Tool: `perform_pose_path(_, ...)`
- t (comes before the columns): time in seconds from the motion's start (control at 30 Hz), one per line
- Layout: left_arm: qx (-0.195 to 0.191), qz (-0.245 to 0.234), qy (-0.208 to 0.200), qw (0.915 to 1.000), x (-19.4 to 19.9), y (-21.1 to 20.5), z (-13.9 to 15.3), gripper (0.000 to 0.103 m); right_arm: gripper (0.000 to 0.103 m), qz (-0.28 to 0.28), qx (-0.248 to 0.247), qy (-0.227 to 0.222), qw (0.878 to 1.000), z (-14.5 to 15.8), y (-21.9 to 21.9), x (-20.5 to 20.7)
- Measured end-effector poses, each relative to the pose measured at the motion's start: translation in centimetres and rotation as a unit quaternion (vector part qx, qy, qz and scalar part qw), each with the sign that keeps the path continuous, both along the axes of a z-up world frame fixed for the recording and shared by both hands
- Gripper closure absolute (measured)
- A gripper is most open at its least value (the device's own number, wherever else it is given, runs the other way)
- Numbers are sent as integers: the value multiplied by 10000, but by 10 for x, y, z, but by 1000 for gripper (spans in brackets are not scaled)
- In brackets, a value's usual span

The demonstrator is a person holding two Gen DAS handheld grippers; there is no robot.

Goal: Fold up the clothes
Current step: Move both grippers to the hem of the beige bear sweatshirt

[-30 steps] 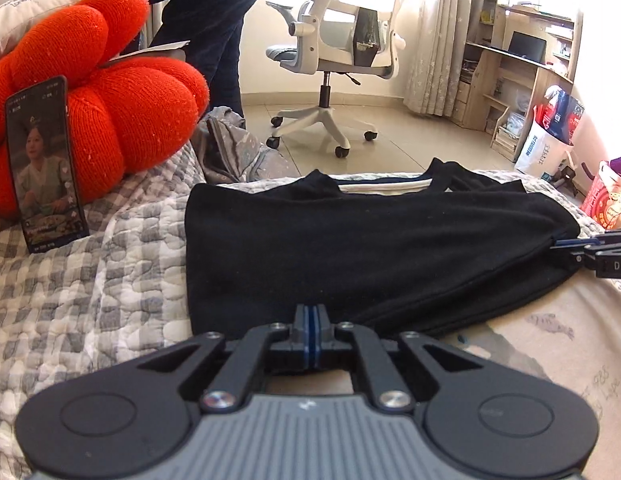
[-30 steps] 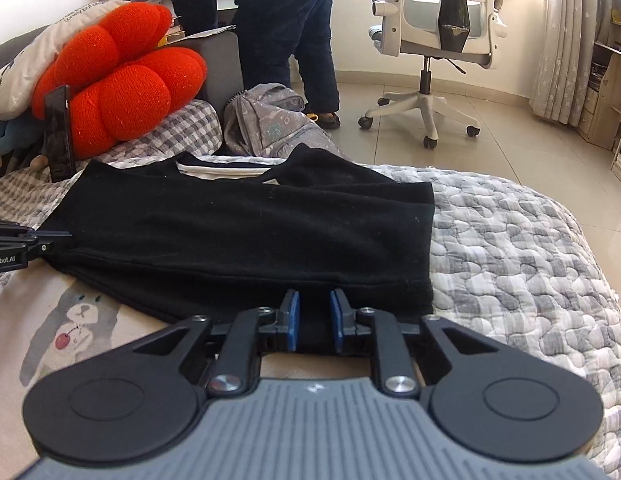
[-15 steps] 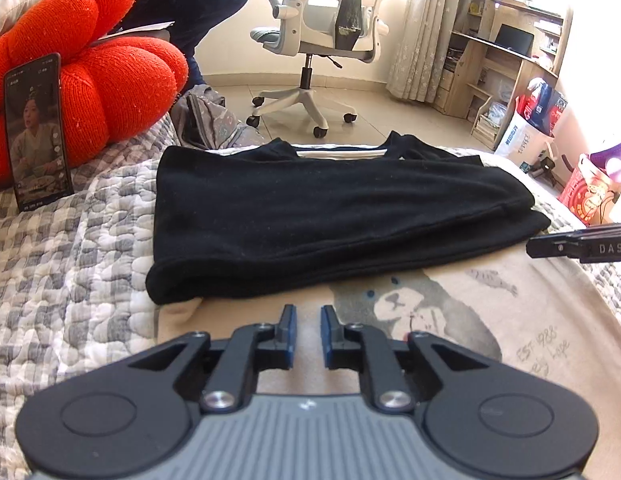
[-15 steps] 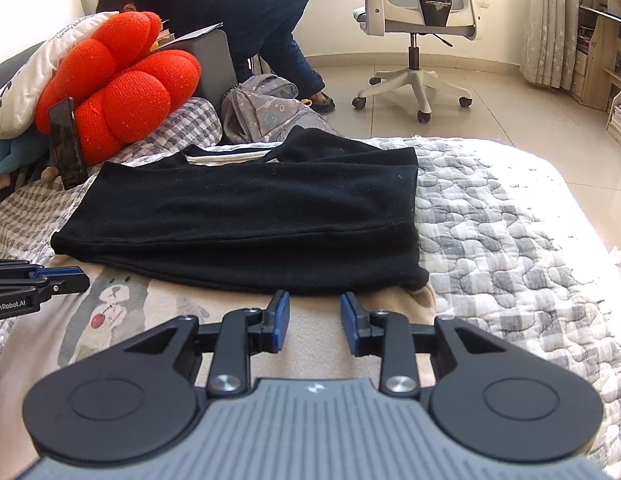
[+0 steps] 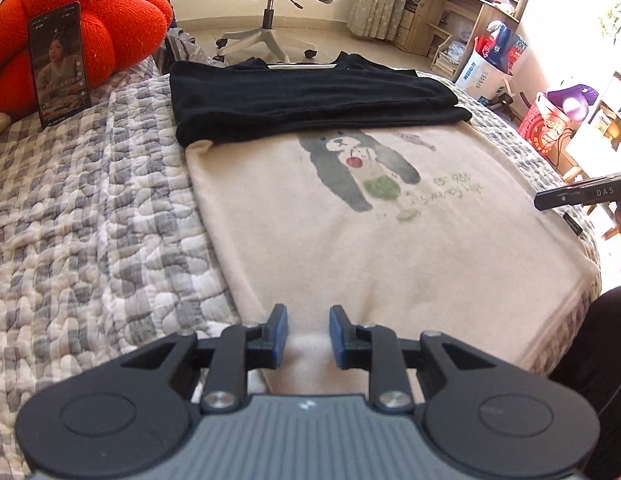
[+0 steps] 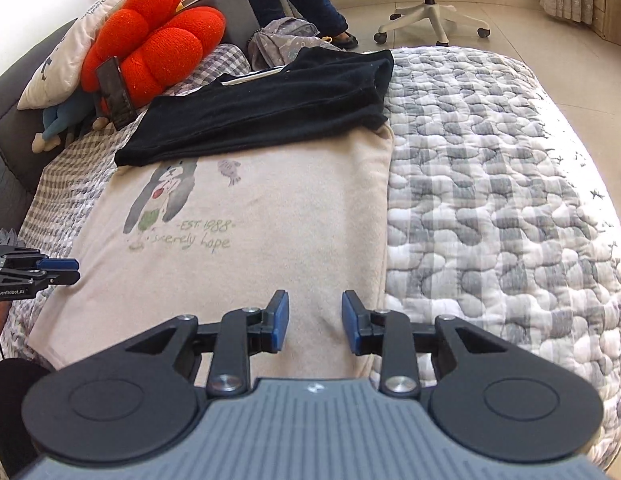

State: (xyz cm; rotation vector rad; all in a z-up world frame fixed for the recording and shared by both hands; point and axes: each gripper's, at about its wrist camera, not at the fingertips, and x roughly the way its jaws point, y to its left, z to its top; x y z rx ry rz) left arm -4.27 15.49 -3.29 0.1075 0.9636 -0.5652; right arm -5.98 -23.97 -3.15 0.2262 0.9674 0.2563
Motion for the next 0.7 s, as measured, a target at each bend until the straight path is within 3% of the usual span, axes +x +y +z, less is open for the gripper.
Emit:
perform_pose_path(0.33,-253,27,318,9992,-39,27,3,79,69,188,-117,321,9992,10,-8,-51)
perform_pose_path(0.47,-405,136,481,9979,-46,36,2,72,68,150,-216,445,9987,11,-13,-65)
perform_pose_path(0.6,-713,280,711,9945,-47,45,-1,67,60,43,101,477,9988,8,-22,-72)
perform_pose_path(0.7,-943,388,883,9909,-49,52,-4,66,59,-20,482,593,9971,2,-27,-72)
